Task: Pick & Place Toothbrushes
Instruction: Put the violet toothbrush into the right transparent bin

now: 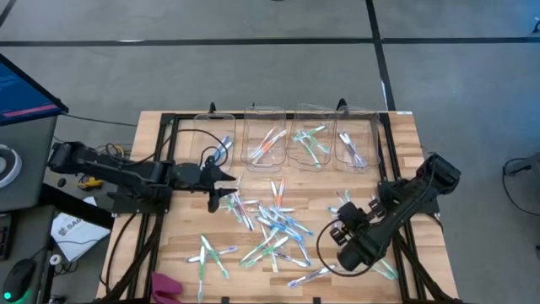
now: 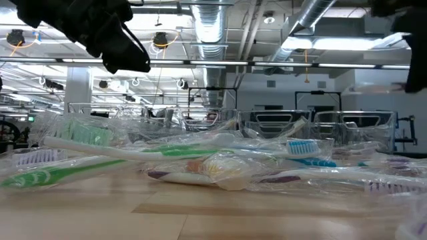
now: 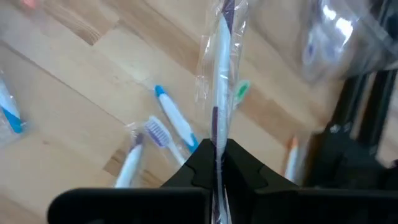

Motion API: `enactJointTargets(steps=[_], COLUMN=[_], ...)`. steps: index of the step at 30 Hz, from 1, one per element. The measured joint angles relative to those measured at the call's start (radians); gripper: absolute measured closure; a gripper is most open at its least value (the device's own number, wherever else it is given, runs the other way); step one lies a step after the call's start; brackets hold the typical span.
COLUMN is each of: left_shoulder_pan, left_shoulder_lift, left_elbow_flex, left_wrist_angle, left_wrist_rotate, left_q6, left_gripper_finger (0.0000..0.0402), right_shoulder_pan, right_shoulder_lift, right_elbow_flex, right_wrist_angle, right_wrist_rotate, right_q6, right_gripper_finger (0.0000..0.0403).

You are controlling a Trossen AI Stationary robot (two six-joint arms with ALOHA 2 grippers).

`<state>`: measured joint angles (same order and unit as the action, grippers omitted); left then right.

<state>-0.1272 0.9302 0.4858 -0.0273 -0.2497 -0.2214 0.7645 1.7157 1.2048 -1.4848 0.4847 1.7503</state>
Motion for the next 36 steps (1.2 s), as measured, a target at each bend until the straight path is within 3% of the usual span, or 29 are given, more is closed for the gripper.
enactJointTargets(steps=[4,16,23,31,36], left_shoulder_pan=[-0.023,-0.046,-0.046,-0.046,-0.046], left_shoulder_lift=[0.0,0.0,0.0,0.0,0.0], left_elbow_flex=[-0.013,-0.024,-0.024,-0.024,-0.024], left_wrist_angle=[0.037,0.073,0.079,0.079,0.082], left_wrist_rotate=[0.002,0.002,0.002,0.001,-0.001], left_q6=[0.0,0.0,0.0,0.0,0.004], left_gripper_finger=[0.0221,0.0221,0.0221,0.0221,0.0221], right_shoulder_pan=[-0.001,-0.093,-0.229,-0.402,-0.575], right_shoulder_lift=[0.0,-0.144,-0.299,-0.487,-0.591], right_elbow_flex=[0.026,0.031,0.02,-0.068,-0.106], right_wrist_angle=[-0.09,-0.087,-0.087,-0.087,-0.085], right_wrist_rotate=[0.025,0.235,0.351,0.367,0.383], right_q6=[-0.006,-0.167,-0.325,-0.427,-0.528], right_gripper_finger=[0.0393,0.0391,0.0391,0.0391,0.0391])
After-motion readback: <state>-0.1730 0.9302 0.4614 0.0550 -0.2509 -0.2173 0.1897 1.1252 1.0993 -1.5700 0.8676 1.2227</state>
